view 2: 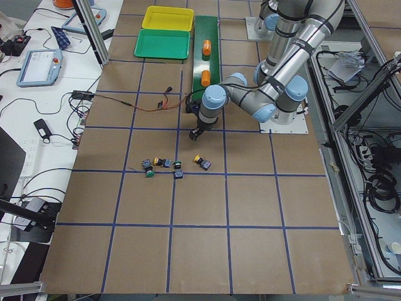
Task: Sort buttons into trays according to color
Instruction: 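Return the left gripper to the pile and grasp a yellow-capped button, then set the yellow-capped button upright on the belt with the left gripper, then grasp another yellow-capped button from the pile with the left gripper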
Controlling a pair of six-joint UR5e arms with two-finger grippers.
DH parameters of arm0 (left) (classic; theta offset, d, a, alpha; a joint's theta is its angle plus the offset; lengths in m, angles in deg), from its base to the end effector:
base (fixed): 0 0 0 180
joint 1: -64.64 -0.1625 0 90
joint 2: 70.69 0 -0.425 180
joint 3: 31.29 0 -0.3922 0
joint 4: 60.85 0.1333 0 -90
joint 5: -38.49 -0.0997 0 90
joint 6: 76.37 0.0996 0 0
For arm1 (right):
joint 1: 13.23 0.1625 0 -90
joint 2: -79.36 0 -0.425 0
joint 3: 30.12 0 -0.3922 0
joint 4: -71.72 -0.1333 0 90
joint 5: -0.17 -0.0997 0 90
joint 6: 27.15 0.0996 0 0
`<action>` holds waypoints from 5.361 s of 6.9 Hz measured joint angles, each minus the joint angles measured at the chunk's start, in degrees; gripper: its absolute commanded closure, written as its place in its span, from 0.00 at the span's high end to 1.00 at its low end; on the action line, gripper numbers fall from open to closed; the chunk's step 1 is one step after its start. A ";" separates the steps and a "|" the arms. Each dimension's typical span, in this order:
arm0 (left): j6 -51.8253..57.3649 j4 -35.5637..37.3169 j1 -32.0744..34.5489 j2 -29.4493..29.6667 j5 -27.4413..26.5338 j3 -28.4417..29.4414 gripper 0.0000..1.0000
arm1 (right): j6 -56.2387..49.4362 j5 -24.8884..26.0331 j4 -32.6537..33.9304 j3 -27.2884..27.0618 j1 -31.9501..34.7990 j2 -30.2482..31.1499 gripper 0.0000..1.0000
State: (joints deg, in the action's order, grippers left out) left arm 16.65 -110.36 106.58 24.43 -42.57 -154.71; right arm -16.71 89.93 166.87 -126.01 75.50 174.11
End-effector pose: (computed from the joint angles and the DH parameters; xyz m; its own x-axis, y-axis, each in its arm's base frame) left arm 0.2336 -0.4099 0.2465 -0.7074 0.7056 -0.0422 0.7024 0.6951 -0.1533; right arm 0.1234 -0.4662 0.4859 -0.9792 0.2022 -0.0168 0.2029 0.9768 -0.0680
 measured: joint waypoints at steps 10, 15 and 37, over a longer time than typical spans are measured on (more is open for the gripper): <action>4.91 4.93 -3.53 9.68 -3.53 3.45 0.00 | -0.04 0.02 0.69 0.00 0.03 0.05 1.00; 10.72 -20.43 24.95 -0.31 -6.30 12.79 0.00 | -0.03 0.23 0.34 -0.02 0.01 0.09 1.00; 19.04 -16.70 9.96 36.40 -4.95 51.44 1.00 | -0.10 0.46 -0.10 -0.37 0.04 -0.23 1.00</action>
State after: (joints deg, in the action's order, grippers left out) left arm 35.68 -127.06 116.54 60.83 -47.52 -103.27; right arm -16.81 90.38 166.77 -126.38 75.54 173.88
